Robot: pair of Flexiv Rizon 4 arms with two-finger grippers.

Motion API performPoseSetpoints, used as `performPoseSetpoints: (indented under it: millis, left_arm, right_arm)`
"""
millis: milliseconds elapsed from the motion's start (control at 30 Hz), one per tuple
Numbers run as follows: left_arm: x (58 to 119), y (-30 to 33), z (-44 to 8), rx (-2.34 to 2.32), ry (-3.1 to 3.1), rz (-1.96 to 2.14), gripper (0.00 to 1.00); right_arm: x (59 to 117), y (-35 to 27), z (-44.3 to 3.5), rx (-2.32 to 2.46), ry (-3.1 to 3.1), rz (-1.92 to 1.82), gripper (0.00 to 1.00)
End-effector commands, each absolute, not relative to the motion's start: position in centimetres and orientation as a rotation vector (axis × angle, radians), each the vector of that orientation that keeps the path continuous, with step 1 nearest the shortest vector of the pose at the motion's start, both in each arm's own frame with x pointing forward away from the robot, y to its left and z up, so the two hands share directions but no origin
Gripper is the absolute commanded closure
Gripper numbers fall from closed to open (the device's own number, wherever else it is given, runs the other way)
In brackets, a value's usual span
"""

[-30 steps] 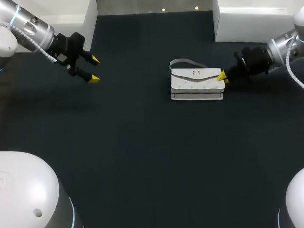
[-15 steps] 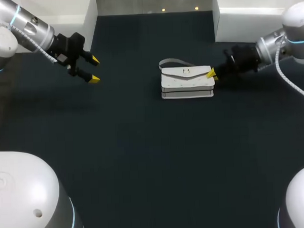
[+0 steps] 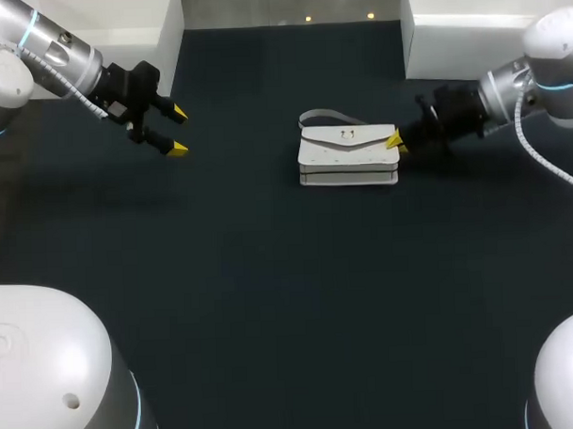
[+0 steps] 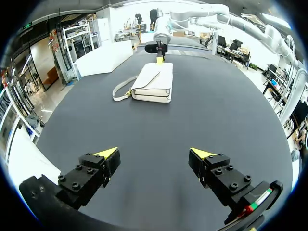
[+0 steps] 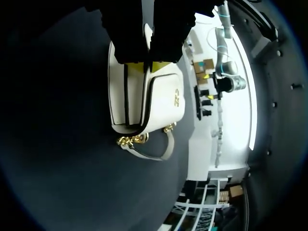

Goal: Pick up the bag, open it, inspect its contents, close it, and place it on the opposite side

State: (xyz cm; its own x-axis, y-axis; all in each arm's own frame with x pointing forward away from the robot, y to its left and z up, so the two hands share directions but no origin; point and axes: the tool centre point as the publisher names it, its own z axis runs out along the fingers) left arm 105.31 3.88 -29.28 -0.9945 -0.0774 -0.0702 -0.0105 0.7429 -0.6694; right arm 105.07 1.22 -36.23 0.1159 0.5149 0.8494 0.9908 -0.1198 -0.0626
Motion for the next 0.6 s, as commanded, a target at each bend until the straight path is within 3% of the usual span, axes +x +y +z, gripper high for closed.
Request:
performPoseSetpoints:
  millis: [33,600]
  left_arm:
    - [105.3,3.9,-29.4,-0.070,2.842,-1.095,0.00]
    - [105.3,3.9,-29.4,-0.070,2.842,-1.095,0.00]
  right_arm:
    - [105.1,2.9,-35.8,-1.689,-1.488,-0.920,1.00]
    - [105.7,10.9,-34.8,-1.570,-1.510,-0.994,1.00]
